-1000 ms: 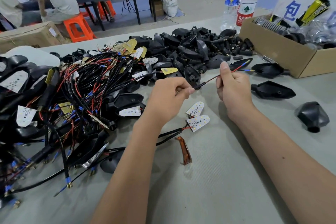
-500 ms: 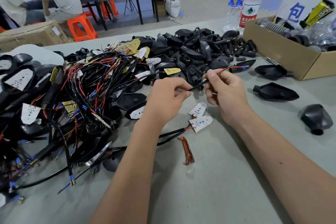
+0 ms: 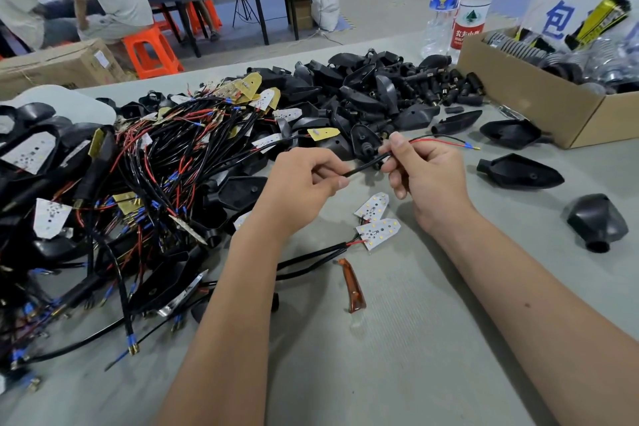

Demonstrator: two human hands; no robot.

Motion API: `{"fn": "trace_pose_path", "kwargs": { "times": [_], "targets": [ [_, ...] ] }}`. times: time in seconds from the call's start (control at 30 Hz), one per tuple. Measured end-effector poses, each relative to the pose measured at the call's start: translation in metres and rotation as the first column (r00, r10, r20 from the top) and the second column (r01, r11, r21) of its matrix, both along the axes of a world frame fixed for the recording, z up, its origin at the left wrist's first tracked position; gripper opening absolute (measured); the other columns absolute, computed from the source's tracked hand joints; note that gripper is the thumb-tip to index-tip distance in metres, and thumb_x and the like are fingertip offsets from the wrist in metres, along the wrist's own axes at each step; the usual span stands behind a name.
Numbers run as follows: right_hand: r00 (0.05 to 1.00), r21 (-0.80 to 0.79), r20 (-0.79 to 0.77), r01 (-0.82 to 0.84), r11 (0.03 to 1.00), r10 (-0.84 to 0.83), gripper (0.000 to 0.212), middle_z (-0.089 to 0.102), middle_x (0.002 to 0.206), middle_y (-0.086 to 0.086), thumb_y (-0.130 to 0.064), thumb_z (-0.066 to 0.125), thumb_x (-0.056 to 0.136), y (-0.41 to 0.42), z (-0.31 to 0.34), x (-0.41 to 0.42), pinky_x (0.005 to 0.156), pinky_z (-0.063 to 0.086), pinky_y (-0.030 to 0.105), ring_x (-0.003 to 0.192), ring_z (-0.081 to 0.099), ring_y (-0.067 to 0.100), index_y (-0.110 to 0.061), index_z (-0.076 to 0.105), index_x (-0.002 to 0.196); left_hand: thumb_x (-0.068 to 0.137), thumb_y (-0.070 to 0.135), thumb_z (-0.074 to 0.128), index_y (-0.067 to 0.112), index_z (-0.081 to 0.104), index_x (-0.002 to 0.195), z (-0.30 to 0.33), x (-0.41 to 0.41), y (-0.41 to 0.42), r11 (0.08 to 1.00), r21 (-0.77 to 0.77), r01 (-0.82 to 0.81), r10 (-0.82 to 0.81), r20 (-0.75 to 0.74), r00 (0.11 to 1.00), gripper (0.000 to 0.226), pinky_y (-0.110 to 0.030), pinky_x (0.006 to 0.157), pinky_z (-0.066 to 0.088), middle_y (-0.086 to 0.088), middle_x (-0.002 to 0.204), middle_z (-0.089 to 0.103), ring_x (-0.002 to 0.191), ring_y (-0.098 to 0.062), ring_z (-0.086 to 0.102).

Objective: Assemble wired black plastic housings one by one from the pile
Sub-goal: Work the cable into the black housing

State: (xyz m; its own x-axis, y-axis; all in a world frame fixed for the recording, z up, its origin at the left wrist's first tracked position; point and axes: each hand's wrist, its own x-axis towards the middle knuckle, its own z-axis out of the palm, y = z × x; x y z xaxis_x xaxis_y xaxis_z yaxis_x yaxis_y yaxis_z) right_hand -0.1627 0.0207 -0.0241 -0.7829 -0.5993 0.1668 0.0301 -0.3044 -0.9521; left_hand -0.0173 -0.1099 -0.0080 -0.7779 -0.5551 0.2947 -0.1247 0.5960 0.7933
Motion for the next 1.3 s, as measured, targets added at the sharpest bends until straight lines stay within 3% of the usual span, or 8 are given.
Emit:
{"fn": "trace_pose_path", "kwargs": {
  "times": [0.23, 0.5, 0.63, 0.7, 0.8, 0.93, 1.1, 1.3],
  "targets": [
    [0.993, -0.041, 0.075, 0.096, 0.995, -0.092, 0.029, 0.065, 0.061, 0.002, -0.02, 0.061, 0.104, 0.002, -0.001, -0.012, 0.039, 0.037, 0.02, 0.044, 0.049, 0.01, -0.002, 0.071, 0.084, 0.089, 0.025, 0.079, 0.026, 0.076, 0.086, 0.009, 0.019, -0.007, 0.995, -0.103, -0.015, 0.041, 0.257, 0.966, 0.005, -0.018, 0.064, 0.046, 0.011, 0.074, 0.068, 0.062, 0.003, 0.056],
    [0.97, -0.054, 0.168, 0.186, 0.981, -0.175, 0.011, 0.074, 0.079, 0.008, -0.009, 0.067, 0.099, 0.004, 0.001, -0.016, 0.051, 0.052, 0.021, 0.065, 0.073, 0.014, -0.002, 0.064, 0.106, 0.085, 0.02, 0.083, 0.031, 0.077, 0.092, 0.01, 0.047, -0.03, 0.998, 0.053, -0.027, 0.005, 0.381, 0.925, 0.014, -0.029, 0.065, 0.044, 0.007, 0.071, 0.054, 0.059, -0.007, 0.047],
    [0.899, 0.056, -0.21, 0.403, 0.914, -0.383, 0.021, 0.065, 0.073, 0.003, -0.015, 0.075, 0.093, 0.004, -0.001, -0.005, 0.054, 0.048, 0.031, 0.057, 0.063, 0.01, -0.012, 0.055, 0.098, 0.084, 0.016, 0.083, 0.035, 0.079, 0.088, 0.011, 0.051, -0.034, 0.993, 0.082, -0.084, 0.058, 0.285, 0.957, 0.019, -0.028, 0.069, 0.045, 0.014, 0.073, 0.063, 0.065, -0.004, 0.055],
    [0.738, 0.041, -0.574, 0.459, 0.888, -0.355, 0.019, 0.06, 0.073, -0.006, -0.024, 0.075, 0.091, 0.006, 0.003, 0.002, 0.065, 0.045, 0.033, 0.065, 0.056, 0.01, -0.014, 0.058, 0.092, 0.085, 0.015, 0.084, 0.034, 0.08, 0.089, 0.014, 0.053, -0.035, 0.986, 0.142, -0.089, 0.055, 0.228, 0.972, 0.019, -0.034, 0.073, 0.055, -0.004, 0.09, 0.07, 0.08, -0.012, 0.066],
    [0.409, 0.107, -0.912, 0.338, 0.935, -0.044, 0.023, 0.065, 0.1, -0.005, -0.039, 0.067, 0.096, 0.003, 0.007, 0.019, 0.087, 0.041, 0.037, 0.099, 0.054, 0.019, -0.019, 0.07, 0.105, 0.089, 0.012, 0.079, 0.024, 0.081, 0.092, 0.018, 0.052, -0.026, 0.949, 0.307, -0.073, 0.037, 0.122, 0.992, 0.013, -0.034, 0.063, 0.062, -0.017, 0.096, 0.073, 0.083, -0.021, 0.072],
    [0.324, 0.39, -0.895, 0.233, 0.891, 0.307, 0.027, 0.071, 0.111, -0.007, -0.039, 0.06, 0.101, -0.003, 0.0, 0.028, 0.094, 0.041, 0.045, 0.108, 0.058, 0.021, -0.023, 0.072, 0.119, 0.098, 0.008, 0.067, 0.018, 0.081, 0.1, 0.022, 0.048, -0.015, 0.874, 0.482, -0.057, 0.037, 0.05, 0.998, 0.017, -0.022, 0.062, 0.058, -0.005, 0.09, 0.077, 0.075, -0.011, 0.073],
    [0.427, 0.372, -0.858, 0.132, 0.919, 0.286, 0.022, 0.071, 0.103, 0.0, -0.027, 0.067, 0.1, 0.0, 0.0, 0.023, 0.084, 0.052, 0.044, 0.096, 0.065, 0.022, -0.013, 0.074, 0.114, 0.098, -0.002, 0.06, 0.006, 0.075, 0.105, 0.023, 0.051, -0.021, 0.742, 0.664, -0.091, 0.109, 0.014, 0.994, 0.019, -0.026, 0.074, 0.063, -0.016, 0.103, 0.078, 0.09, -0.022, 0.075],
    [0.372, 0.31, -0.903, 0.22, 0.925, 0.215, 0.024, 0.067, 0.101, -0.006, -0.036, 0.059, 0.103, 0.002, 0.003, 0.028, 0.072, 0.052, 0.044, 0.09, 0.063, 0.019, -0.021, 0.073, 0.116, 0.095, -0.003, 0.063, 0.003, 0.076, 0.099, 0.022, 0.051, -0.022, 0.669, 0.735, -0.11, 0.159, 0.004, 0.987, 0.015, -0.026, 0.066, 0.061, -0.018, 0.097, 0.079, 0.083, -0.026, 0.078]
  ]
}}
